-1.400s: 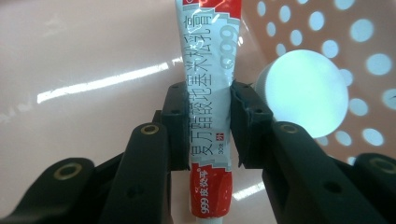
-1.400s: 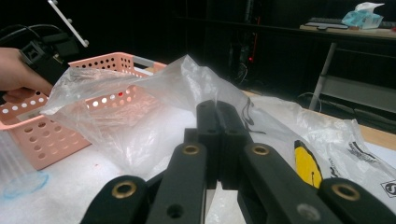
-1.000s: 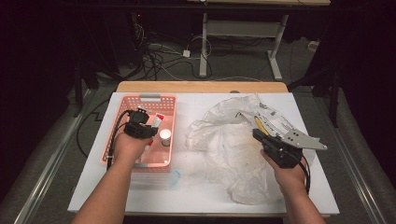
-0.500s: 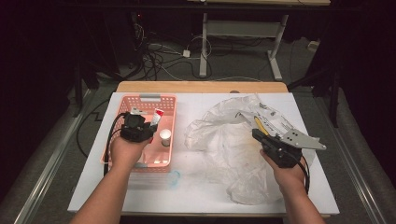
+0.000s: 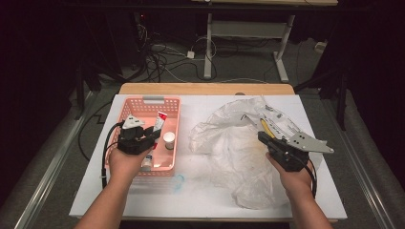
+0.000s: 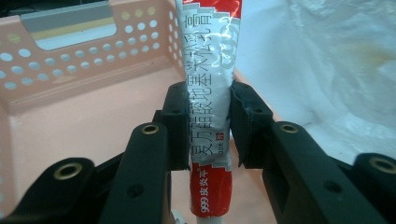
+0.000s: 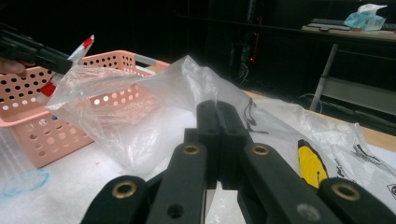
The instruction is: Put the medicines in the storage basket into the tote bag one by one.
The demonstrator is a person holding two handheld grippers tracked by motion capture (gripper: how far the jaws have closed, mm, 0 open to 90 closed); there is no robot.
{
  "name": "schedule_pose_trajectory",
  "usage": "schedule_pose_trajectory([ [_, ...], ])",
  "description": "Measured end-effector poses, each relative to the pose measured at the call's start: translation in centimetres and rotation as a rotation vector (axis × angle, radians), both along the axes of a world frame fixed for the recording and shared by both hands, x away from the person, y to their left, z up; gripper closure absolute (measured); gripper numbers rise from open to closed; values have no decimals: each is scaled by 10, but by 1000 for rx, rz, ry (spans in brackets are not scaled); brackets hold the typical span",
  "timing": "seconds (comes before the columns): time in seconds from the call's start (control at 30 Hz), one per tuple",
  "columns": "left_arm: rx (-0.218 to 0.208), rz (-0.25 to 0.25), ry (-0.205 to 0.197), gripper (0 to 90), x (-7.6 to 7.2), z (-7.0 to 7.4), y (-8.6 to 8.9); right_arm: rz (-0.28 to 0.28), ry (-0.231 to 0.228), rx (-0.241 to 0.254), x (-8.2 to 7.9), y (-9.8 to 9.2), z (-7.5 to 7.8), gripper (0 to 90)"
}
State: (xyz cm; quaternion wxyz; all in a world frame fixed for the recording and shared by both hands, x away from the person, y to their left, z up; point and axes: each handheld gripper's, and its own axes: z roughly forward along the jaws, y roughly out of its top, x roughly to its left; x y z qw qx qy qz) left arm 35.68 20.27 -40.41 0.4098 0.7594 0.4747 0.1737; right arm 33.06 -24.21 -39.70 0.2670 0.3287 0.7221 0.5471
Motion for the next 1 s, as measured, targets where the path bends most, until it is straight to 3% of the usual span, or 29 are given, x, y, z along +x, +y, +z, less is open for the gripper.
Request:
schedule_pose_trajectory([
  [0.1, -3, -15, -20, 679, -8, 0, -2, 3, 1, 0, 0, 0, 0, 900],
  [0.13, -23, -23, -24, 679, -13, 0, -3, 5, 2, 5, 0, 0, 0, 900],
  [0.43, -17, -39, -66, 679, -31, -7, -10, 4, 0, 3, -2, 0, 1, 900],
  [0.6, -37, -37, -81, 679, -39, -11, -10, 5, 2, 4, -2, 1, 0, 900],
  [0.8, -2, -46, -109, 679, -48, -12, -10, 7, 4, 0, -3, 2, -1, 900],
  [1.0, -40, -49, -122, 679, -53, -8, -8, 19, -1, 0, -4, 3, 0, 900],
])
